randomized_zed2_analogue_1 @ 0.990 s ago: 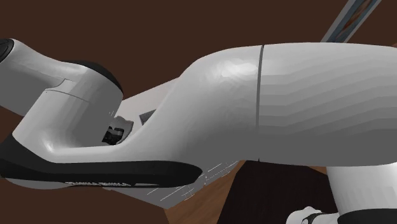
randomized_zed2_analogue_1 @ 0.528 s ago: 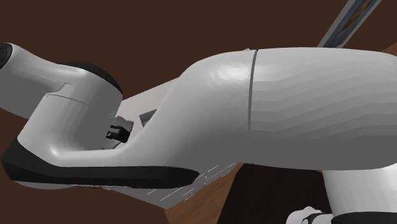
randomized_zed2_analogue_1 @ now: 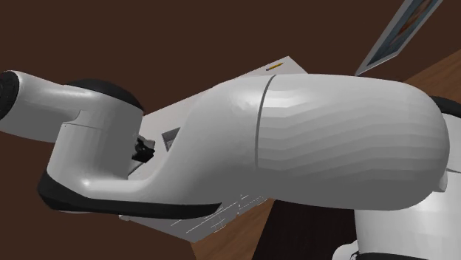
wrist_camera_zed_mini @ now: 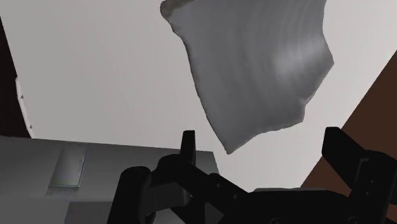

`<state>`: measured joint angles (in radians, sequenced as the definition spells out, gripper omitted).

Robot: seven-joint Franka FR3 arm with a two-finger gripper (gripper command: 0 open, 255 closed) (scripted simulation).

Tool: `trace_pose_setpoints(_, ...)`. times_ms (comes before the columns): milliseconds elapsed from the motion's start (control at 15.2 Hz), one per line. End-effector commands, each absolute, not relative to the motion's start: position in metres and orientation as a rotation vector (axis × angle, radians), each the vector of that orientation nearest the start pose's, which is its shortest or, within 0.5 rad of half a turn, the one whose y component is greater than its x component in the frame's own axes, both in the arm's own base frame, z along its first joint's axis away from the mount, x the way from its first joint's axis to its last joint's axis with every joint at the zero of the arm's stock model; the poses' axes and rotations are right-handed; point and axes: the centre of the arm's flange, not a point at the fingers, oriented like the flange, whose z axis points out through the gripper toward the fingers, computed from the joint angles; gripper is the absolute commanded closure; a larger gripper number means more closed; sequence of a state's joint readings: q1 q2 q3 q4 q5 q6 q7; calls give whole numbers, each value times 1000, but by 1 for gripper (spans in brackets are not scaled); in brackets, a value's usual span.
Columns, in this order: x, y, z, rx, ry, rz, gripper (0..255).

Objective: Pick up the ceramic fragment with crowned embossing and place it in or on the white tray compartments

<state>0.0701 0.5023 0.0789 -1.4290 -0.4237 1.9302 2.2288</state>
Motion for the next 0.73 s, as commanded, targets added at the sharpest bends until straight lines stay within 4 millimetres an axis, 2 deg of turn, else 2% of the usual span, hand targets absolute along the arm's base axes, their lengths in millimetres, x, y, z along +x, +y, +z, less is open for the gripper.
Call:
trace_pose_setpoints(0,702,63,401,-1814,2669,-548,0)
trace_pose_setpoints(198,703,58,388,-1814,2669,-548,0)
trace_pose_setpoints(660,703,58,388,-1814,2669,-548,0)
